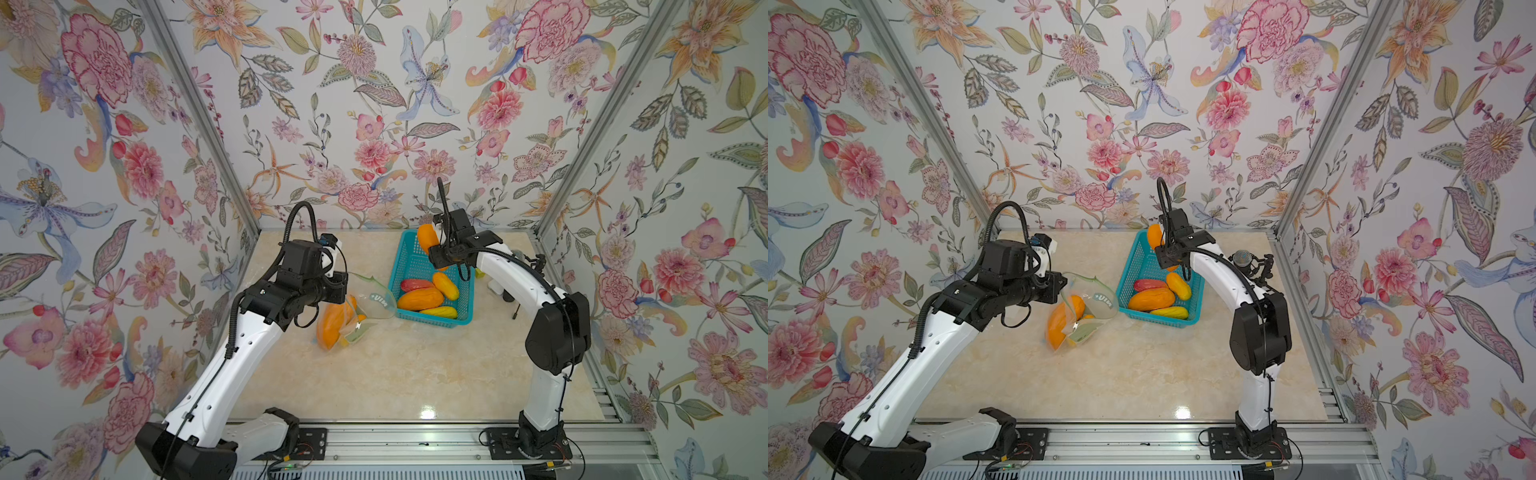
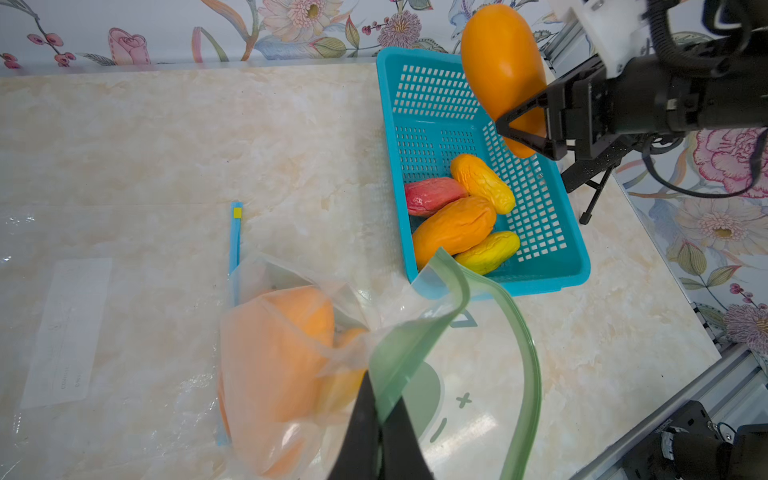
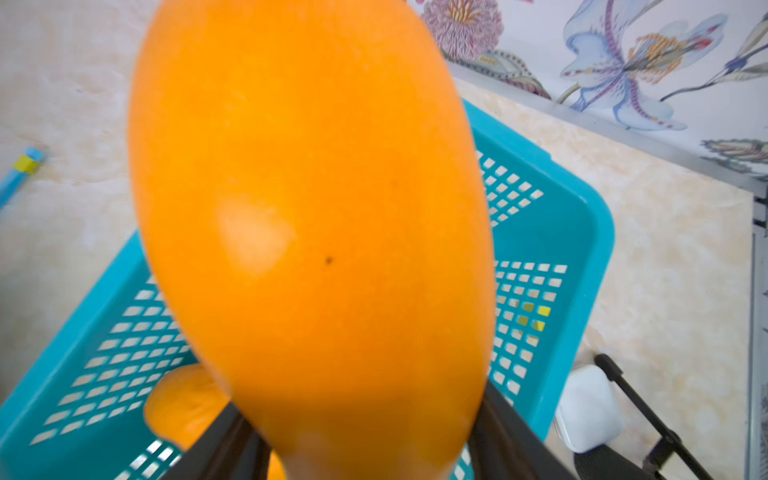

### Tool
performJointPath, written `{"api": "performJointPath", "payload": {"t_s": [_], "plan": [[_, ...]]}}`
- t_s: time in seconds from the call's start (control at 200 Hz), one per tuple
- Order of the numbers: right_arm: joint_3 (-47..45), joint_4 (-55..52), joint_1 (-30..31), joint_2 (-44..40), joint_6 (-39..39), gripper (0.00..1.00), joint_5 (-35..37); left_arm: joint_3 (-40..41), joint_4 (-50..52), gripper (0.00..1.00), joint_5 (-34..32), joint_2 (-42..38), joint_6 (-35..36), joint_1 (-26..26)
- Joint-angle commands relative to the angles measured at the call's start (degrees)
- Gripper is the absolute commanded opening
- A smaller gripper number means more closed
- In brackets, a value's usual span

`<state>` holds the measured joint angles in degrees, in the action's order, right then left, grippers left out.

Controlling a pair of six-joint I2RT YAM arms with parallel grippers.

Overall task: Place the mango in a zip-top bag and seal the zipper
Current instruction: Pick up the mango from the basket, then place the mango in the zipper food storage bag.

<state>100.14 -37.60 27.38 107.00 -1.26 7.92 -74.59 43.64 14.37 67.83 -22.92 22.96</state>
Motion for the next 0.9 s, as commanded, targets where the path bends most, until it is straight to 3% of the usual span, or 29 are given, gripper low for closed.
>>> {"api": "performJointPath", "payload": {"t_s": [0.0, 0.18, 0.37, 0.59, 0.891], "plan": [[-4.03, -0.77, 1.63, -6.91, 0.47, 0.57, -3.39, 0.76, -0.88, 0.00, 0.90, 0.32, 0.77, 0.63], [-4.08, -11.32, 6.91, -16.38, 0.19, 0.57, -12.68, 0.23, -1.46, 0.00, 1.32, 0.28, 0.53, 0.69], [-3.18, -20.64, 16.46, -21.35, -0.14, 0.57, -20.08, -0.96, -1.85, 0.00, 2.44, 0.19, 0.90, 0.86], [2.76, -30.08, 22.73, -16.61, 0.29, 0.55, -20.87, -0.96, -1.53, 0.00, 3.00, -0.77, 1.91, 1.03], [8.87, -34.11, 22.32, -9.67, -0.15, 0.56, -25.69, 0.93, -4.30, 0.00, 7.66, -4.25, 2.79, 1.70]]}}
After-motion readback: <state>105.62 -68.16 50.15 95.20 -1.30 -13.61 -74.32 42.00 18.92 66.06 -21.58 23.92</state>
